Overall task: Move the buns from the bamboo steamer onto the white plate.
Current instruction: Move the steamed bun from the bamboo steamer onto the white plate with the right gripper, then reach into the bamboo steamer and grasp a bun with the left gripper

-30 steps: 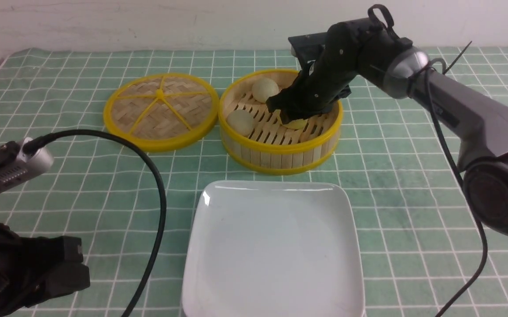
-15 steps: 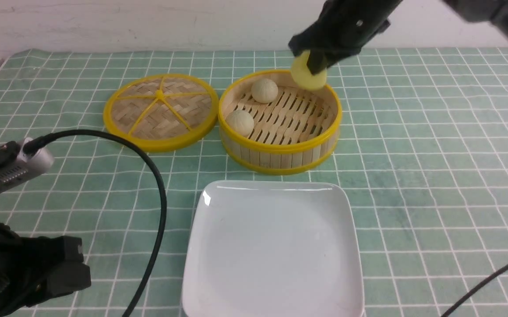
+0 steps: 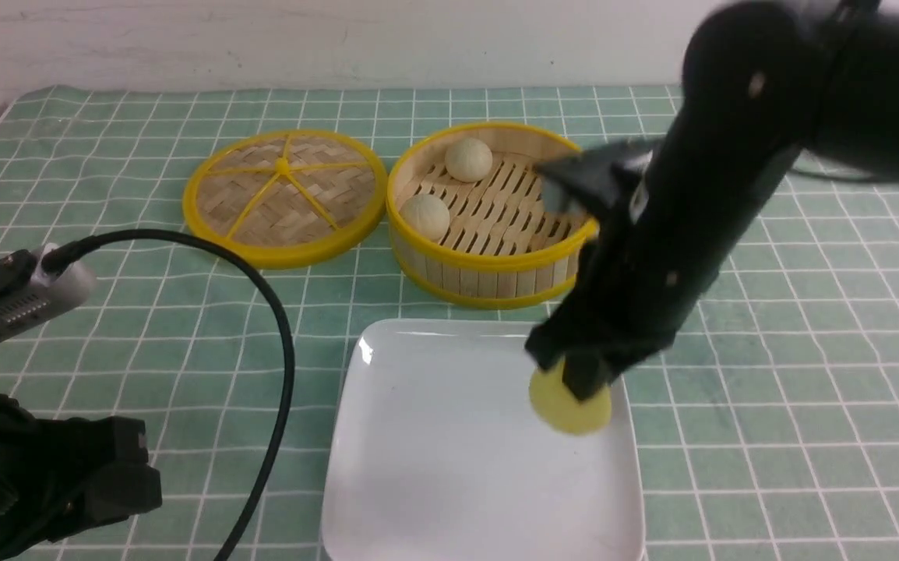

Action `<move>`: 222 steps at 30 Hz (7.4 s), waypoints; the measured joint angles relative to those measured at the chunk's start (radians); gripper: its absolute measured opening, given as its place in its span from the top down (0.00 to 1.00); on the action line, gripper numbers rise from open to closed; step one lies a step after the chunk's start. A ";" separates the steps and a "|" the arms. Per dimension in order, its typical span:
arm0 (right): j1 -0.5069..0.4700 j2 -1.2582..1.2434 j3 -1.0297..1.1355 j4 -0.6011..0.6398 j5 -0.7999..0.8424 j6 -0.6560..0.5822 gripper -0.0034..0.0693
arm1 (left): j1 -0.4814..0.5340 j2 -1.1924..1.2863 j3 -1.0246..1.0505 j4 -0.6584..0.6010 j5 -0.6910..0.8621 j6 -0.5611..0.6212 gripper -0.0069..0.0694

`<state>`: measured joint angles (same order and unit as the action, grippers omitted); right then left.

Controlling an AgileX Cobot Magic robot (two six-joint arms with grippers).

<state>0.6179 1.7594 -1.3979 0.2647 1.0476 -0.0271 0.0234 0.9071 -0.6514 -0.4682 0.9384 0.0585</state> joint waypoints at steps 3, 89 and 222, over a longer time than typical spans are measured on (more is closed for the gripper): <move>0.034 0.028 0.142 -0.027 -0.208 0.027 0.82 | 0.000 0.000 0.000 0.000 -0.005 0.000 0.65; 0.044 -0.851 0.582 -0.363 -0.003 0.159 0.94 | -0.281 1.812 -2.209 -0.134 0.230 -0.166 0.22; 0.044 -0.851 0.582 -0.276 -0.069 0.159 0.75 | -0.290 1.808 -2.215 0.111 0.136 0.567 0.72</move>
<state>0.6624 0.9087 -0.8161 -0.0115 0.9789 0.1315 -0.2665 2.7150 -2.8669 -0.3571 1.0747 0.6257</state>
